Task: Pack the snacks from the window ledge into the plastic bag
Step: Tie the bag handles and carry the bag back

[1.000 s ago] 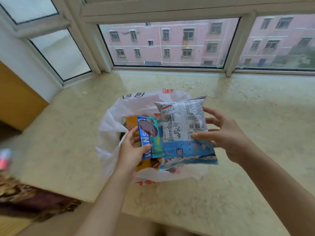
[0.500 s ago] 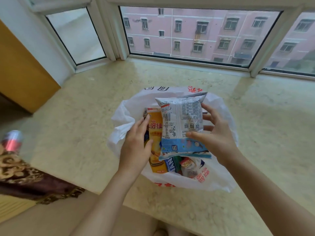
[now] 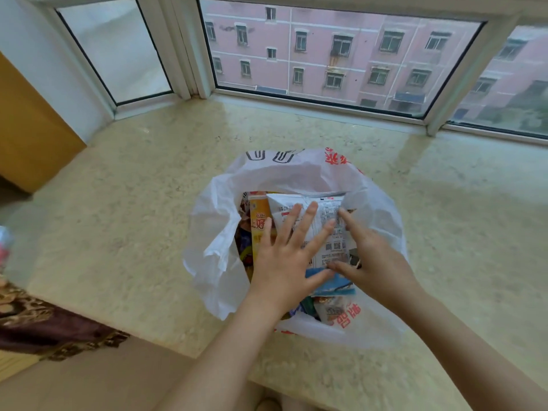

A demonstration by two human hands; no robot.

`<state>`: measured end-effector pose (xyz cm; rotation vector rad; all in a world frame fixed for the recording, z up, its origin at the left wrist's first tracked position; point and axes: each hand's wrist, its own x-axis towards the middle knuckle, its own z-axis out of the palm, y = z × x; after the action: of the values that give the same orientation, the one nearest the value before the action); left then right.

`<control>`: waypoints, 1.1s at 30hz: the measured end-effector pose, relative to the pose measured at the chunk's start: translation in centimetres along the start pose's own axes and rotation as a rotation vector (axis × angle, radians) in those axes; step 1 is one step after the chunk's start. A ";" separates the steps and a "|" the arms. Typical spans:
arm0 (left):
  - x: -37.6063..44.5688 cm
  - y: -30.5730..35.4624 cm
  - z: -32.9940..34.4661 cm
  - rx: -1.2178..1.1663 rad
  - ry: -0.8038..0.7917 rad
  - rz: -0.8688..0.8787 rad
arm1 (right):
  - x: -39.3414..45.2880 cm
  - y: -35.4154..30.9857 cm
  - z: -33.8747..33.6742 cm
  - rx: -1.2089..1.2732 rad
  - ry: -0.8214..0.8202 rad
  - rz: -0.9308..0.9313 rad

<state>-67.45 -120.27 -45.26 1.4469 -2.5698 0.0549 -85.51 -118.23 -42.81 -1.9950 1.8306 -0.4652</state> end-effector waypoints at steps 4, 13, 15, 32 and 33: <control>0.2 -0.1 0.1 0.017 0.001 -0.032 | -1.5 1.9 0.6 -0.402 0.057 -0.147; -0.1 -0.3 0.0 0.024 -0.007 -0.035 | -2.8 4.7 2.2 -0.605 0.313 -0.092; -0.1 -0.2 0.2 0.025 -0.008 -0.021 | -2.5 5.2 0.6 -0.585 0.408 -0.068; 0.5 2.9 -8.2 0.096 0.010 -0.122 | -3.3 -2.2 -11.3 0.709 0.347 0.496; -0.5 2.6 -9.2 0.076 -0.003 -0.209 | -3.2 -2.8 -11.8 0.820 0.334 0.536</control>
<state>-68.07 -117.29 -36.20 1.7354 -2.4282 0.1213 -89.21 -115.61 -31.11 -0.8864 1.8231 -1.1803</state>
